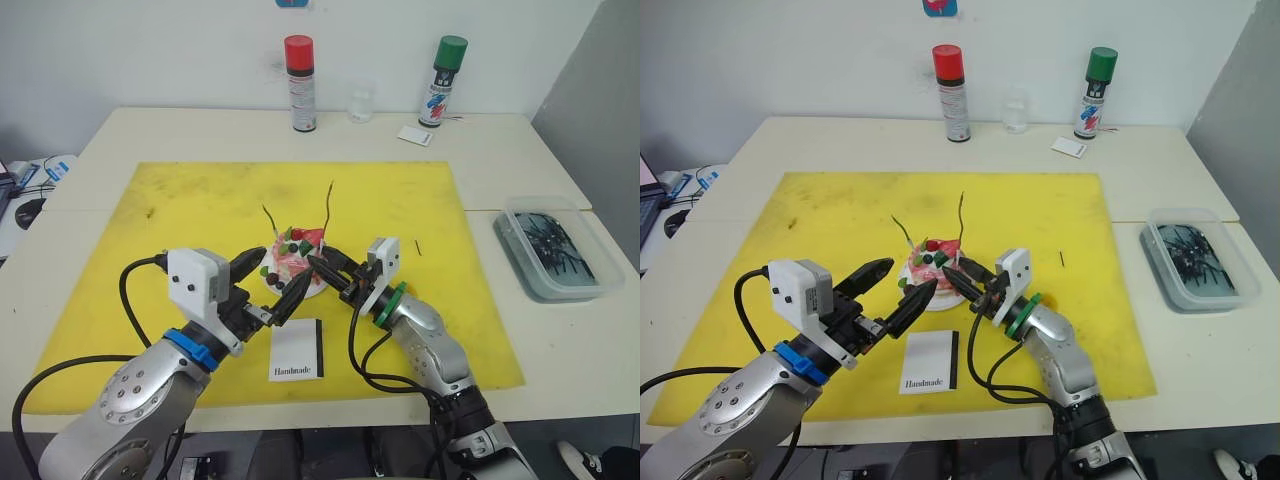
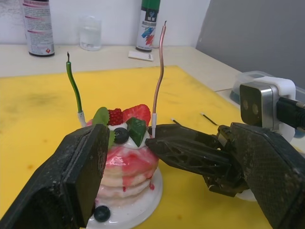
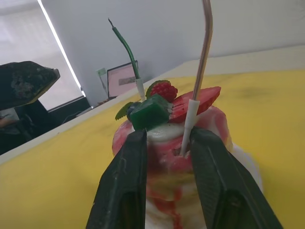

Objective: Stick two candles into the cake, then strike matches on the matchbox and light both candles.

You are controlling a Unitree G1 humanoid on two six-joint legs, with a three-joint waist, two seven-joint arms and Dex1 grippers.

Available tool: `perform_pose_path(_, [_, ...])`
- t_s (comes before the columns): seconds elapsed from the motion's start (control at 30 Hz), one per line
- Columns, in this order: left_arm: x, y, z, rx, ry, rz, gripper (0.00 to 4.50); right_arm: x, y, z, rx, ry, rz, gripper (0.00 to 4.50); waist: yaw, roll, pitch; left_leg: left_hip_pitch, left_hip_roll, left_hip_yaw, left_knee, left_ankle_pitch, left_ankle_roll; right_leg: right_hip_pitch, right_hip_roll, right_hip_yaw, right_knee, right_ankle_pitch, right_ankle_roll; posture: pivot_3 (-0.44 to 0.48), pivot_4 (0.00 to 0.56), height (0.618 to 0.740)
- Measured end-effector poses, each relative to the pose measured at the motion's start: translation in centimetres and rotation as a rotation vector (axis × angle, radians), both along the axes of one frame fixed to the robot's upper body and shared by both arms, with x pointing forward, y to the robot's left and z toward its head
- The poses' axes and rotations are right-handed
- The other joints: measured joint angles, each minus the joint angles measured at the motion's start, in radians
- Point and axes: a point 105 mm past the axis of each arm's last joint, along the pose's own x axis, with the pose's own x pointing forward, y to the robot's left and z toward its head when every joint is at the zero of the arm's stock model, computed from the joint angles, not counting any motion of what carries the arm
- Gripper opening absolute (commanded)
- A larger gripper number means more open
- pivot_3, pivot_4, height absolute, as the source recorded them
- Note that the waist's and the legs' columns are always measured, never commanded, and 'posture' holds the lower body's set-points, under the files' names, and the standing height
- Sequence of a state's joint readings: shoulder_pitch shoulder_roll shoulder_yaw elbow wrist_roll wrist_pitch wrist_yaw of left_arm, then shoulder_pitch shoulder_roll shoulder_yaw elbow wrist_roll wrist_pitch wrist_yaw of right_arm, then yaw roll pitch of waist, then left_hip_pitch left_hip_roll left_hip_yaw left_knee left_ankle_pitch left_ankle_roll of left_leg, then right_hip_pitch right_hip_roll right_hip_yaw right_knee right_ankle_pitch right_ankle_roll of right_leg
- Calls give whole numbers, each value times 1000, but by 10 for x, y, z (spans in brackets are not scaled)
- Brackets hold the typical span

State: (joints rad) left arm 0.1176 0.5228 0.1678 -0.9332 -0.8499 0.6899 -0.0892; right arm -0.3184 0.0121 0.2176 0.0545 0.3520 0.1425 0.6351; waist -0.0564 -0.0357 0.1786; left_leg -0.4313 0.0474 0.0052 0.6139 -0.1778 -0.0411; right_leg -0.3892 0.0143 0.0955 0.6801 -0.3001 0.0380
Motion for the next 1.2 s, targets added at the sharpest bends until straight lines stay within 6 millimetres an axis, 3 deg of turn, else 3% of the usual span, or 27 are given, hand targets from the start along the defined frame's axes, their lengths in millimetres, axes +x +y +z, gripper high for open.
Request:
perform_pose_path(0.23, [4,3,-4,31,8,-45,4500,-5,-23,3,-82,-5,67,1297,0,0,0,0,0,1,0,0,0,0,0,0,0,0,0,0,150,740])
perform_pose_path(0.43, [9,23,-2,103,5,-76,4500,-9,-48,16,-172,-47,105,1297,1,0,0,0,0,2,0,0,0,0,0,-1,0,-1,-1,0,150,740])
perform_pose_path(0.6, [4,28,-2,120,52,-166,4500,-13,-60,18,-286,-84,146,1297,1,0,0,0,0,3,-1,0,0,0,0,0,0,-1,0,0,150,740])
perform_pose_path(0.7, [-11,43,-11,98,257,-279,4500,-18,-77,13,-457,-116,182,1297,0,0,1,0,1,2,-2,0,0,-1,-2,-1,0,-4,-1,0,150,740])
perform_pose_path(0.87, [-32,71,-10,-39,711,-426,4500,-36,-90,9,-608,-120,299,185,0,1,2,0,3,-2,-3,0,0,-1,-3,-5,1,-6,-3,0,150,740])
perform_pose_path(1.03, [-33,85,-16,-274,1086,-442,4500,-51,-73,2,-669,-130,420,45,0,4,4,0,1,-2,-3,0,0,-2,-3,-6,1,-6,-1,0,150,740])
perform_pose_path(1.2, [-19,78,-29,-396,1197,-499,4500,-57,-58,-13,-729,-132,457,45,4,4,5,-1,0,-2,-3,0,0,-2,-3,-6,1,-6,-1,0,150,740])
